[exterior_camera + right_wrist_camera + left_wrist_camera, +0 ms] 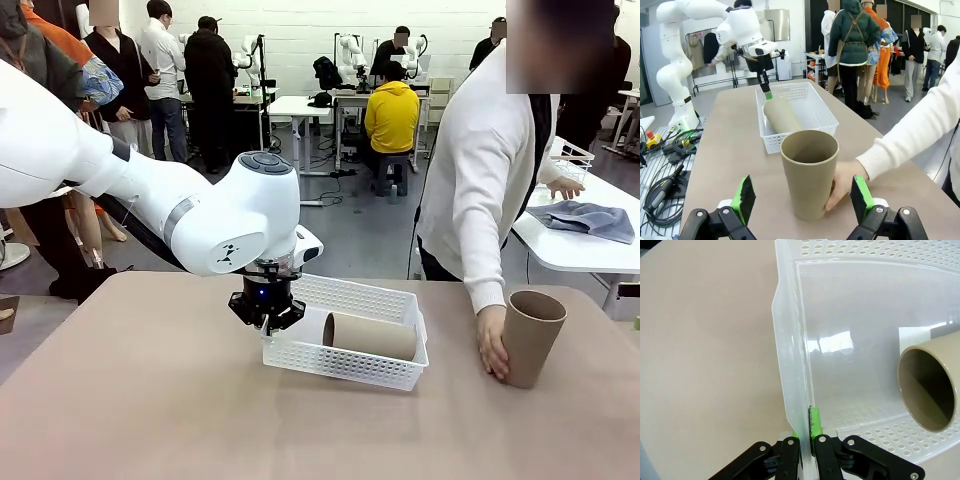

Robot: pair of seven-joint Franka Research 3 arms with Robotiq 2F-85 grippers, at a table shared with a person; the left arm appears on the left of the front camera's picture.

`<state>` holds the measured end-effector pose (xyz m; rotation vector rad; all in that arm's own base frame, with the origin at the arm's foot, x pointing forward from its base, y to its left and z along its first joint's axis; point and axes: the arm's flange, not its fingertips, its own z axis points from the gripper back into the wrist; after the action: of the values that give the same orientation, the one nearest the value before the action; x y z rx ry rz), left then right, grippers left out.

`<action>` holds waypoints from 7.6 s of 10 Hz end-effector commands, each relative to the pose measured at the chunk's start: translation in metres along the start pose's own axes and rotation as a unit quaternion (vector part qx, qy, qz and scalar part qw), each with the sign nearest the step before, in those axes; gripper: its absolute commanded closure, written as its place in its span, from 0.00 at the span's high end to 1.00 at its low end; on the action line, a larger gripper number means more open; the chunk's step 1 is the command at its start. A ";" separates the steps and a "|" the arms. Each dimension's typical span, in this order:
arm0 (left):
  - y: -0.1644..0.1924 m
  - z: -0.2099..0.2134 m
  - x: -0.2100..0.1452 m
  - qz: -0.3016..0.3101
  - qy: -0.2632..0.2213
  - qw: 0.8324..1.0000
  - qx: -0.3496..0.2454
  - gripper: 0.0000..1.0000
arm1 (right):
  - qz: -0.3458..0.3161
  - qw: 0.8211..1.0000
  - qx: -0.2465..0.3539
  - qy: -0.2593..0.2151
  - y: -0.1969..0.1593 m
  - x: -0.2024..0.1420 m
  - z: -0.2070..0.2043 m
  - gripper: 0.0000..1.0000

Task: Clean and organize the cups into the basket.
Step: Pick up the Reusable plastic cup from the right side of the table and stack it inside the Organizing basket in the center of the table.

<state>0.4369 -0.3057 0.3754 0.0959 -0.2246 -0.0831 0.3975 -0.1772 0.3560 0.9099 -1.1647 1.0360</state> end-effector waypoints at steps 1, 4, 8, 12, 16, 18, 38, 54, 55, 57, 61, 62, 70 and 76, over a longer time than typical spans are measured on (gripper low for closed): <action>-0.002 0.000 0.001 -0.001 -0.001 1.000 0.000 0.00 | 0.002 1.000 0.002 0.004 0.001 0.001 0.001 1.00; -0.002 0.000 0.001 -0.001 -0.001 1.000 0.000 0.00 | 0.002 1.000 0.002 0.004 0.001 0.001 0.001 1.00; -0.002 0.000 0.001 -0.001 -0.001 1.000 0.000 0.00 | 0.000 1.000 0.002 0.024 -0.006 -0.021 -0.008 1.00; -0.002 0.000 0.001 -0.001 -0.001 1.000 0.000 0.00 | 0.008 0.995 0.074 0.069 -0.033 -0.070 -0.061 1.00; -0.002 0.000 0.001 -0.001 -0.001 1.000 0.000 0.00 | 0.008 0.994 0.073 0.085 -0.042 -0.098 -0.071 1.00; -0.002 0.000 0.001 -0.001 -0.001 1.000 0.000 0.00 | 0.006 0.994 0.073 0.077 -0.046 -0.105 -0.071 1.00; -0.002 0.000 0.001 -0.001 -0.001 1.000 0.000 0.00 | 0.009 0.987 0.163 -0.002 -0.054 -0.113 -0.155 0.00; -0.002 0.000 0.001 -0.001 -0.001 1.000 0.000 0.00 | -0.012 0.998 0.068 -0.002 0.030 0.087 -0.127 0.61; -0.002 0.000 0.001 -0.001 -0.001 1.000 0.000 0.00 | -0.010 0.998 0.062 0.001 0.029 0.087 -0.125 0.81; -0.002 0.000 0.001 -0.001 -0.001 1.000 0.000 0.00 | -0.048 0.992 0.089 0.082 0.001 0.107 -0.199 0.81; -0.002 0.000 0.001 -0.001 -0.001 1.000 0.000 0.00 | -0.054 0.957 0.094 0.267 -0.039 0.148 -0.342 0.81; -0.002 0.000 0.001 -0.001 -0.001 1.000 0.000 0.00 | -0.053 0.943 0.109 0.309 -0.049 0.146 -0.378 0.81; -0.002 0.000 0.001 -0.001 -0.001 1.000 0.000 0.00 | 0.050 0.873 0.196 0.444 -0.062 0.112 -0.459 0.81; -0.002 0.000 0.001 -0.001 -0.001 1.000 0.000 0.00 | 0.057 0.843 0.220 0.487 -0.067 0.068 -0.491 0.81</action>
<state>0.4370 -0.3065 0.3751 0.0954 -0.2240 -0.0843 0.5892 0.2723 0.3372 0.5248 -0.1372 1.6226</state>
